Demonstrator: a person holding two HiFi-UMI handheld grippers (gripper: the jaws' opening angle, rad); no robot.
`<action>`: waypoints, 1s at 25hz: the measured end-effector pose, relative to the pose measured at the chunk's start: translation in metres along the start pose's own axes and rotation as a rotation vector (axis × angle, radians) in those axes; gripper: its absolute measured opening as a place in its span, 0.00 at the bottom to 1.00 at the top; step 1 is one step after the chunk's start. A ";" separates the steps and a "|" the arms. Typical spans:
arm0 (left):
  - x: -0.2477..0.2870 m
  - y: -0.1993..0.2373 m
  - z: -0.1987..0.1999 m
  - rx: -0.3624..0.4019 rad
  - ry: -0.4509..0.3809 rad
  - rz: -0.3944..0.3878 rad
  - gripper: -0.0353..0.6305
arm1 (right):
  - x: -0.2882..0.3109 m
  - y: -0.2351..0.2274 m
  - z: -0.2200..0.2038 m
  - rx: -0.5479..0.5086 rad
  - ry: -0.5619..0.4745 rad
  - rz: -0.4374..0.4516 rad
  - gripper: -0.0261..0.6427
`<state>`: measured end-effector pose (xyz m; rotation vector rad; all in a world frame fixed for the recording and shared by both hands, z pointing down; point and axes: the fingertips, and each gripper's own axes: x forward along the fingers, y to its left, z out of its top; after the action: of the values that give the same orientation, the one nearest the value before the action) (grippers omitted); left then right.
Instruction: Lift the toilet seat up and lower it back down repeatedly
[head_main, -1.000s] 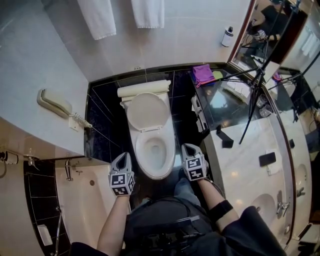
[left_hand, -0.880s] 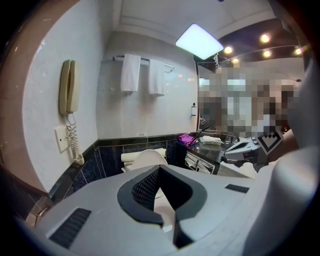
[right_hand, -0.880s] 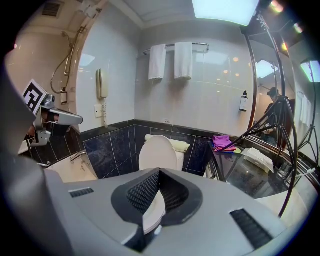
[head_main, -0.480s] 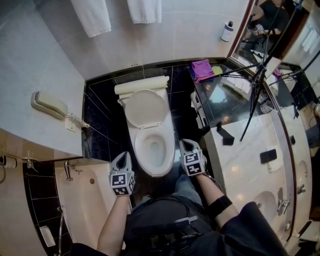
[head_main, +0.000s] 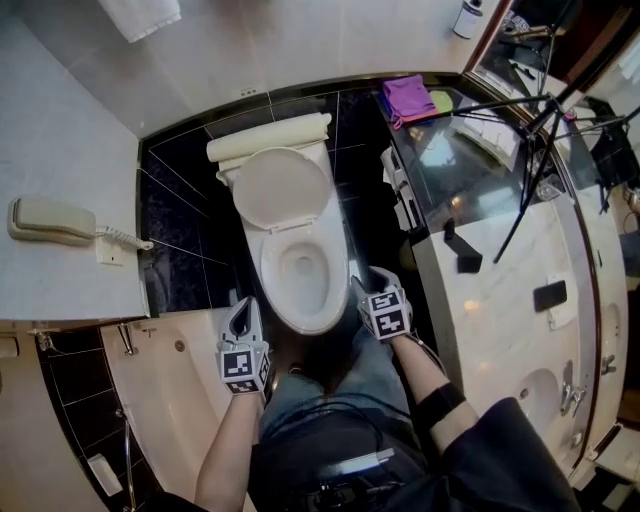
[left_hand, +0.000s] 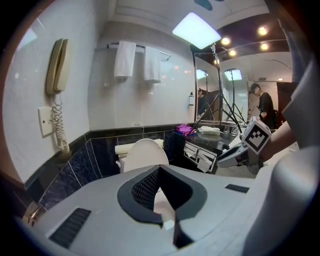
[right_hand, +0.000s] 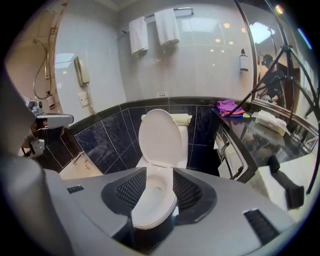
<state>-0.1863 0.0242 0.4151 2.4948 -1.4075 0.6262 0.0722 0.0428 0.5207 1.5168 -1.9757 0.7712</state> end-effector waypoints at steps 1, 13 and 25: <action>0.006 0.000 -0.007 0.012 -0.001 -0.001 0.05 | 0.012 -0.003 -0.013 0.020 0.015 0.007 0.32; 0.083 -0.001 -0.147 0.004 0.078 0.013 0.05 | 0.143 -0.031 -0.181 0.273 0.159 0.021 0.32; 0.132 -0.014 -0.223 0.037 0.118 -0.015 0.05 | 0.220 -0.032 -0.289 0.589 0.198 0.091 0.32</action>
<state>-0.1727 0.0153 0.6737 2.4496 -1.3453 0.7888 0.0712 0.0951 0.8819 1.5825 -1.7609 1.5814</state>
